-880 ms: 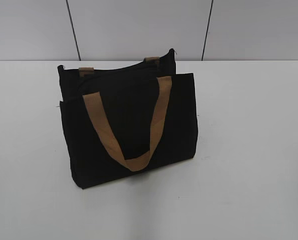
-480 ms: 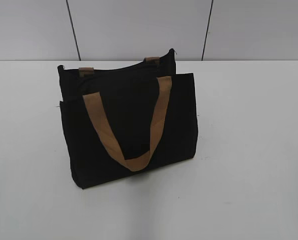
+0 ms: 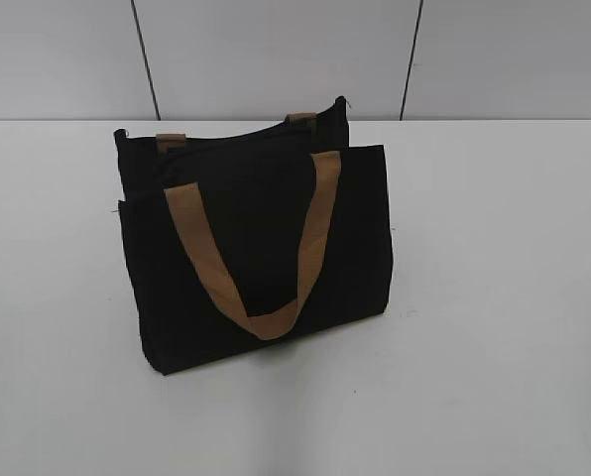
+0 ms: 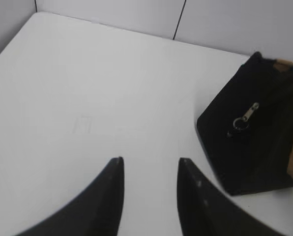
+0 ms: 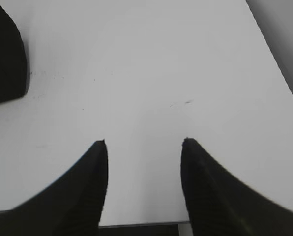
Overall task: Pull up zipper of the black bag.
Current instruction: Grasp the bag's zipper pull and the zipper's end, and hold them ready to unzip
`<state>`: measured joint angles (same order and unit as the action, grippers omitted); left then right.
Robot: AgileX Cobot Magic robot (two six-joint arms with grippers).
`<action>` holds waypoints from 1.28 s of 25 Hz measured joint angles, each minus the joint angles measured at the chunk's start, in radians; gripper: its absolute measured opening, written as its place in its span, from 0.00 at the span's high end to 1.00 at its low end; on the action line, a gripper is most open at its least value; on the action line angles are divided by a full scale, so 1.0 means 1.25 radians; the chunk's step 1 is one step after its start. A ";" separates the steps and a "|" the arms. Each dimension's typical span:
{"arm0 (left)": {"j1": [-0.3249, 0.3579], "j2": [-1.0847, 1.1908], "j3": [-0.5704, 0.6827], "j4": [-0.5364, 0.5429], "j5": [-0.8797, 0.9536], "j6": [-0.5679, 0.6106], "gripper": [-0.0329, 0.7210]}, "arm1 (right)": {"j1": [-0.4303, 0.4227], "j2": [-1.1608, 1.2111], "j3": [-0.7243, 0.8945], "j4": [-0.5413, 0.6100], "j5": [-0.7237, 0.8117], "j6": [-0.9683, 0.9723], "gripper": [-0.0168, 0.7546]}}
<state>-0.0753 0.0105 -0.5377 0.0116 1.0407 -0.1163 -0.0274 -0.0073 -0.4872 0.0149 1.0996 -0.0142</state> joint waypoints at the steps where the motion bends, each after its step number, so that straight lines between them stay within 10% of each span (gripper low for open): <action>1: 0.000 0.009 -0.011 -0.002 -0.017 0.001 0.59 | 0.000 0.000 0.000 0.000 0.000 0.000 0.48; 13: -0.013 0.225 -0.060 -0.017 -0.510 0.119 0.52 | 0.000 0.000 0.000 0.000 0.000 0.000 0.48; 23: -0.095 0.486 0.171 -0.009 -0.988 0.121 0.52 | 0.000 0.000 0.000 0.000 0.000 0.000 0.48; 32: -0.122 0.765 0.191 -0.009 -1.130 0.115 0.52 | 0.000 0.000 0.000 0.000 0.000 0.000 0.48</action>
<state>-0.2283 0.9667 -0.2990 0.0000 -0.3713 0.0276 -0.0274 -0.0073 -0.4872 0.0149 1.0996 -0.0142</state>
